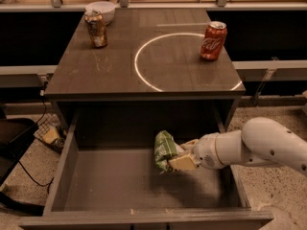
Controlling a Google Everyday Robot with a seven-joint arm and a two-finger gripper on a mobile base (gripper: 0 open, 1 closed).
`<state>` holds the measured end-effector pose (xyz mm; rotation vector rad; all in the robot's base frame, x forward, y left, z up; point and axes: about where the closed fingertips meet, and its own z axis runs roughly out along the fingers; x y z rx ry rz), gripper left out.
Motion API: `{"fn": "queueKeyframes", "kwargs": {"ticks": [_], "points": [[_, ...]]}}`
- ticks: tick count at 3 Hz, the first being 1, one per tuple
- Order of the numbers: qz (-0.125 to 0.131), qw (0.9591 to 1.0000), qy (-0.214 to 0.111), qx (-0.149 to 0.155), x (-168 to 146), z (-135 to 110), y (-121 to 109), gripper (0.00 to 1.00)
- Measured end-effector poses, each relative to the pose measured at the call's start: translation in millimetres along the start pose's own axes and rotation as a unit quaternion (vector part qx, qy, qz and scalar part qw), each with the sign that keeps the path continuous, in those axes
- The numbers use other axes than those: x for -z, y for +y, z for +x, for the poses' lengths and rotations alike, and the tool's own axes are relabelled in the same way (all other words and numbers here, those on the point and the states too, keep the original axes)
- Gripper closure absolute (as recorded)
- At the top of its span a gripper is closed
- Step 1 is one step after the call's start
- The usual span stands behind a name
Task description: Place green jalapeno chip bag into top drawer
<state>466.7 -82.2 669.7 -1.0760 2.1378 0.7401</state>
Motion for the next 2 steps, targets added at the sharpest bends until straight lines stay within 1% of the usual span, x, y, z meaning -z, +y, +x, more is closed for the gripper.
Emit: {"fn": "queueKeyframes", "kwargs": {"ticks": [2], "points": [[-0.002, 1.0000, 0.001, 0.002, -2.0, -0.9, 2.0, 0.04]]}}
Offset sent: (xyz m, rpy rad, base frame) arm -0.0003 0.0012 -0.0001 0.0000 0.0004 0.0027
